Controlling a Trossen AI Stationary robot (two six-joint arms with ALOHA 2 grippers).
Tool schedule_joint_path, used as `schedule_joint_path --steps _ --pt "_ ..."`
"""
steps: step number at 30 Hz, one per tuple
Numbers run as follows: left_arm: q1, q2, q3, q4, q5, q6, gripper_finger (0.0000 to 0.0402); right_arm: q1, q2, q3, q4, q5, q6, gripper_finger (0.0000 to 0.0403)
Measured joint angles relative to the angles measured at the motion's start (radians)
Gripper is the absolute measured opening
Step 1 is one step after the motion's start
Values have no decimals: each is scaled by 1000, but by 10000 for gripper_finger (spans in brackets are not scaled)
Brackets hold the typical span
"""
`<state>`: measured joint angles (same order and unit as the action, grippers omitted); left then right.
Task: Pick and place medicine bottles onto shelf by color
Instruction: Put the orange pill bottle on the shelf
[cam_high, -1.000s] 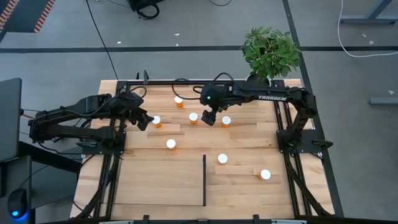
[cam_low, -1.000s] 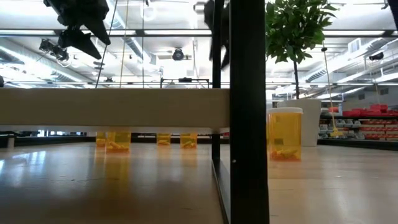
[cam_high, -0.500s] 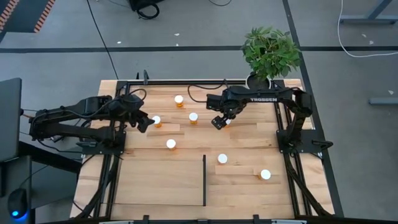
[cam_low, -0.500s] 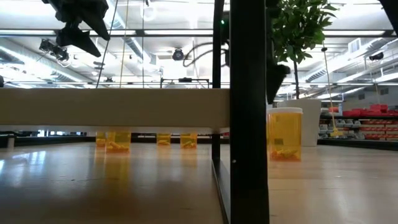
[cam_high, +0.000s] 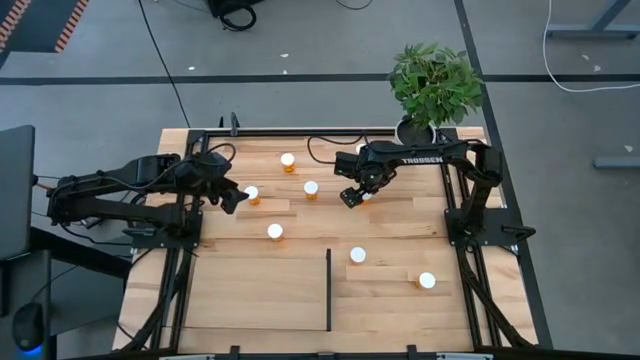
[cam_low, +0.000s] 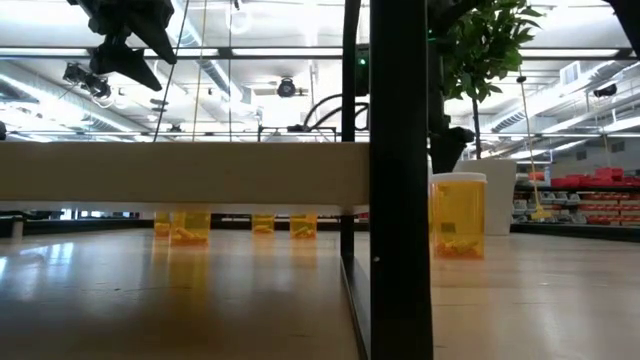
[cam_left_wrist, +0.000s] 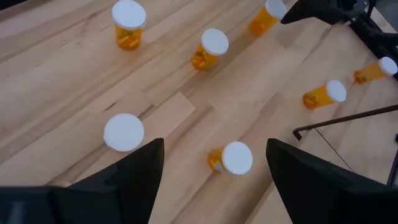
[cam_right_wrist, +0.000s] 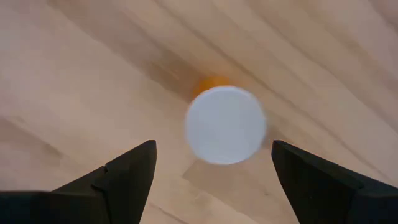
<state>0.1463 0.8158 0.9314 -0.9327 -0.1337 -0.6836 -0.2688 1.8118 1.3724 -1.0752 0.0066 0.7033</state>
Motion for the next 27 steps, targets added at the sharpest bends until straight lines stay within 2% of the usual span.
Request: schedule_joint_path --steps 6,13,20,27 --pt "0 0 0 0 0 -4 291 -19 0 -5 31 -1 -1 326" --pt "0 2 0 0 0 -4 291 -33 0 -58 92 -41 71 326" --pt "0 2 1 1 0 -4 291 -32 0 -62 99 -23 72 326" --pt "0 2 1 0 0 -2 291 -38 -1 -64 101 -8 72 299"
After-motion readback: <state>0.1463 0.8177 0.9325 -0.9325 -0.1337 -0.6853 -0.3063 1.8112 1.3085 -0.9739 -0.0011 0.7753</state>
